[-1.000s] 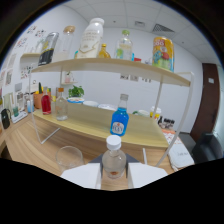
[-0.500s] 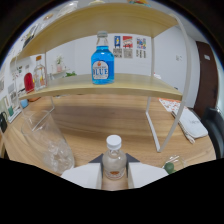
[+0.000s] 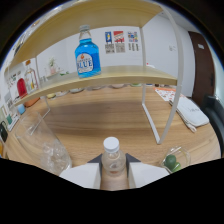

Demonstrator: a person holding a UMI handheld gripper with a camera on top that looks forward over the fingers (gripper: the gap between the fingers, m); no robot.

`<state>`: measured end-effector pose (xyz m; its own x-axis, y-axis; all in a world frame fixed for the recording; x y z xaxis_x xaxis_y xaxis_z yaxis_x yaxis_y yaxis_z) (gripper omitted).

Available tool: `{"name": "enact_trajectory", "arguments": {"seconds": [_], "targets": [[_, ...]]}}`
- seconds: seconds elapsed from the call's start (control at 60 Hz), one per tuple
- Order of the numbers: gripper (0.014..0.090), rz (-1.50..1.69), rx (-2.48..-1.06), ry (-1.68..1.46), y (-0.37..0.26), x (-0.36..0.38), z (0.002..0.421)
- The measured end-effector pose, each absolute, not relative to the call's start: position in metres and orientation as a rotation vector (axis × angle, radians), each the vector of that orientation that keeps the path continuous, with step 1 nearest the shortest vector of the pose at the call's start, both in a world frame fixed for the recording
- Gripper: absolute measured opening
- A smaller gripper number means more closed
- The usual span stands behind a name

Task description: Make me a cup of Mojito.

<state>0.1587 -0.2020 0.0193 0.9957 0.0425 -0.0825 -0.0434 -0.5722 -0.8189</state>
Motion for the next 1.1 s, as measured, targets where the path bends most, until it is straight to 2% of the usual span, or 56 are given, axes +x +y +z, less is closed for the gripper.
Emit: {"name": "enact_trajectory", "arguments": {"seconds": [0.133, 0.167, 0.183, 0.2, 0.283, 0.333, 0.467, 0.583, 0.7, 0.95, 1.1], "targets": [[0.0561, 0.120, -2.210, 0.020, -0.210, 0.160, 0.016], [0.0700, 0.108, -2.212, 0.022, -0.213, 0.161, 0.018], [0.0821, 0.104, -2.211, 0.023, -0.214, 0.162, 0.020], [0.0800, 0.098, -2.209, 0.024, -0.215, 0.162, 0.022], [0.0851, 0.083, -2.188, 0.043, -0.224, 0.161, 0.042], [0.0857, 0.082, -2.156, 0.048, -0.228, 0.157, 0.063], [0.0854, 0.030, -2.080, 0.052, -0.246, 0.149, 0.117], [0.0852, 0.033, -2.053, 0.064, -0.275, 0.127, 0.148], [0.0850, 0.024, -2.050, 0.041, -0.306, 0.098, 0.155], [0.0856, 0.080, -2.098, 0.018, -0.352, 0.038, 0.127], [0.0852, 0.089, -2.041, 0.031, -0.342, 0.009, 0.166]]}}
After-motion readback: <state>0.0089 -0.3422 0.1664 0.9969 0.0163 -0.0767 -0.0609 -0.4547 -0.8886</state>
